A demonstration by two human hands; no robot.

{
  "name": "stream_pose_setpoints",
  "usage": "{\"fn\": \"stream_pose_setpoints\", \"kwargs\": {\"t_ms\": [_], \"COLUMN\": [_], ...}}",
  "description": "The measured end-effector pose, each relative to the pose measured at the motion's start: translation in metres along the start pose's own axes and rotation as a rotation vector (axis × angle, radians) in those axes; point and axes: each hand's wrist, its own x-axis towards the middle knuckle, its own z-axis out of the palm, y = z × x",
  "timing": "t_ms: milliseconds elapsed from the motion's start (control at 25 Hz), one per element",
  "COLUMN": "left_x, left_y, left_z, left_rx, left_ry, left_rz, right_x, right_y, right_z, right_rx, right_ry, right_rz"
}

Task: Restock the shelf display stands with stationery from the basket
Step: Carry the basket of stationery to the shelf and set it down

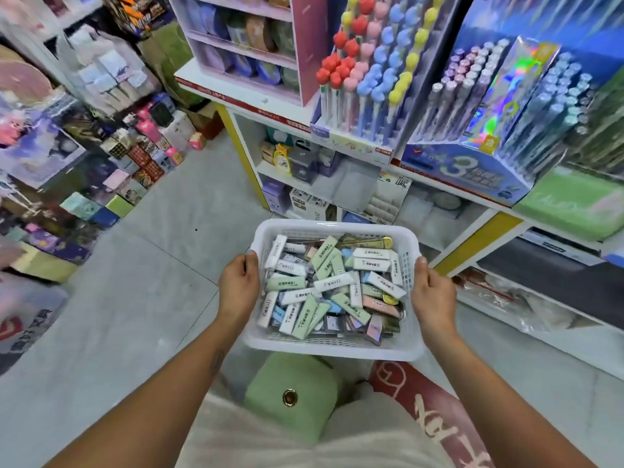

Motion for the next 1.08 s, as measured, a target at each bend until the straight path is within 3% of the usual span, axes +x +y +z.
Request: {"fn": "stream_pose_setpoints", "kwargs": {"t_ms": [360,560,880,1080], "left_x": [0.154,0.203,0.229,0.241], "left_y": [-0.023,-0.071,-0.183,-0.232], "left_z": [0.086,0.182,0.341,0.400], "left_rx": [0.019,0.057,0.063,0.023], "left_ry": [-0.325,-0.450,-0.468,-0.437], "left_rz": [0.175,0.221,0.205,0.194], "right_x": [0.046,0.079,0.166,0.207], "right_y": [0.038,0.108,0.258,0.327], "right_z": [0.086,0.127,0.183,0.217], "right_rx": [0.047,0.002,-0.160,-0.176], "right_ry": [0.278,0.421,0.404,0.395], "right_rz": [0.229,0.316,0.245,0.223]}}
